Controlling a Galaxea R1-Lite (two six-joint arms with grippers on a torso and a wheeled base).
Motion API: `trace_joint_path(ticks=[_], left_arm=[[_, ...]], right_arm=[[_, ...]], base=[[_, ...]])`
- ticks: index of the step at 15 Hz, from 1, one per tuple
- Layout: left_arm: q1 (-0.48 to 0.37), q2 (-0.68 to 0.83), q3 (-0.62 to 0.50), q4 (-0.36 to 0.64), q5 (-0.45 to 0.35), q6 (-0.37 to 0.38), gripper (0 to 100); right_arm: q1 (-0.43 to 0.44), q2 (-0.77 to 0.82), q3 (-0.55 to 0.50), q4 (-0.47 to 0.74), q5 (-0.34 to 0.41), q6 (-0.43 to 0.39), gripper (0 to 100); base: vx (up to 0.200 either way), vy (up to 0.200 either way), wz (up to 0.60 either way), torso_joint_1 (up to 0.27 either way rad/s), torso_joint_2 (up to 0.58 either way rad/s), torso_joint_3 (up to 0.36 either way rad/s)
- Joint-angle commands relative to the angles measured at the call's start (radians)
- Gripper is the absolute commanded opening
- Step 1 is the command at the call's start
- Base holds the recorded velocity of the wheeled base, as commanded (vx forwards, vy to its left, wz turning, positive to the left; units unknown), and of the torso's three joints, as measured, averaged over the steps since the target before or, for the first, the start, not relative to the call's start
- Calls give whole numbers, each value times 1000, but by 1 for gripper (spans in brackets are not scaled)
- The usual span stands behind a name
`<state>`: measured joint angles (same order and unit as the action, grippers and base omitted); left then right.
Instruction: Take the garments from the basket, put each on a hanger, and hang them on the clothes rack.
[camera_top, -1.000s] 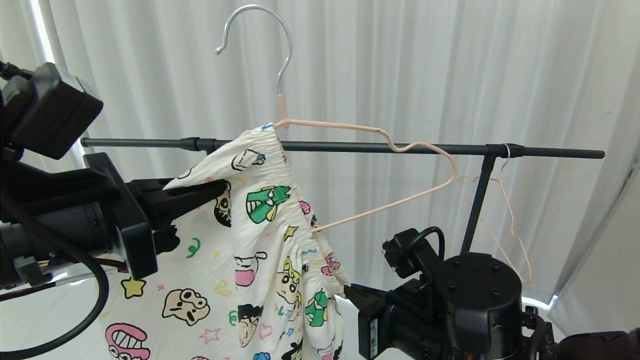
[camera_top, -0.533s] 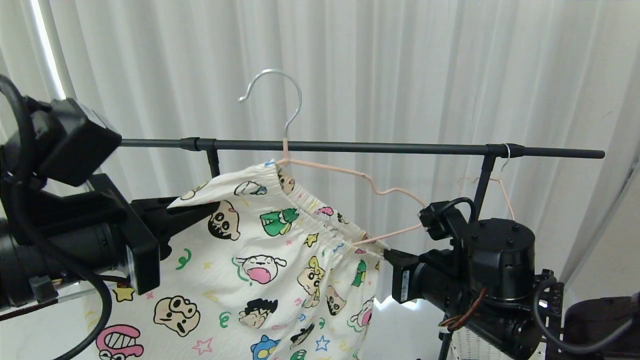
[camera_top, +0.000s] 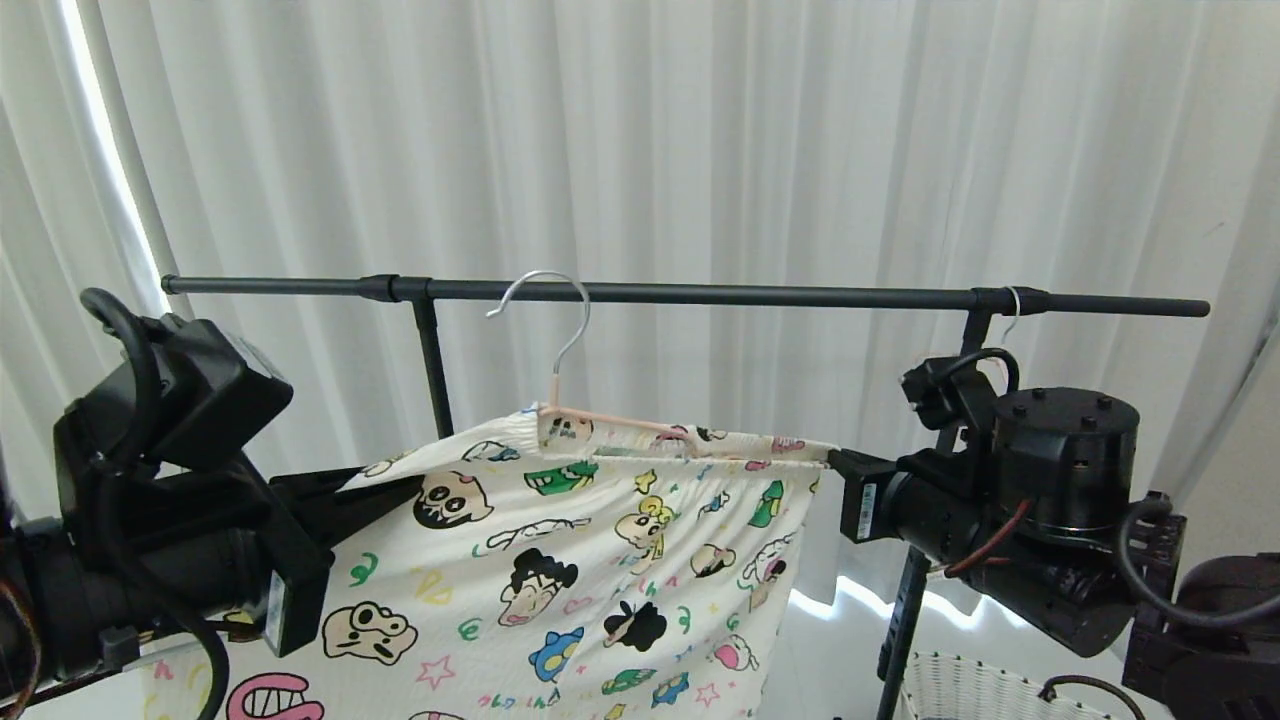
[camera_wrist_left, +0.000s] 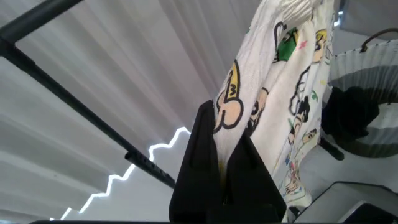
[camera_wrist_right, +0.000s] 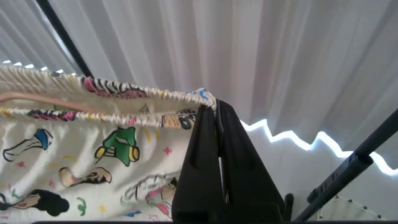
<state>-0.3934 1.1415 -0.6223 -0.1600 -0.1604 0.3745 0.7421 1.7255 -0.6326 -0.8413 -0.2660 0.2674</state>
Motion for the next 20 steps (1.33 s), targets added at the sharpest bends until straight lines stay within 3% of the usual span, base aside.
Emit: trace_joint_path(ticks=[1, 3, 4, 6, 11, 17, 20], left_arm=[[4, 1, 35, 2, 21, 20, 0], [-1, 44, 95, 0, 128, 110, 0], [-16, 63, 96, 0, 144, 106, 0], [-36, 70, 89, -4, 145, 63, 0], [-55, 66, 95, -128, 147, -108, 0], [-71, 64, 96, -151, 145, -114, 0], [-71, 63, 96, -159, 145, -114, 0]], right_arm=[[-3, -12, -9, -2, 7, -20, 0], [-1, -46, -9, 2, 74, -88, 0], [-1, -60, -10, 18, 108, -120, 0], [3, -89, -12, 91, 120, -168, 0], [17, -153, -12, 195, 171, -175, 0], [16, -162, -13, 229, 172, -211, 0], [17, -158, -10, 228, 134, -287, 0]], base=[[0, 0, 0, 0, 0, 0], [0, 0, 0, 0, 0, 0], [0, 0, 0, 0, 0, 0], [0, 0, 0, 0, 0, 0], [0, 0, 0, 0, 0, 0], [0, 0, 0, 0, 0, 0], [0, 0, 0, 0, 0, 0]])
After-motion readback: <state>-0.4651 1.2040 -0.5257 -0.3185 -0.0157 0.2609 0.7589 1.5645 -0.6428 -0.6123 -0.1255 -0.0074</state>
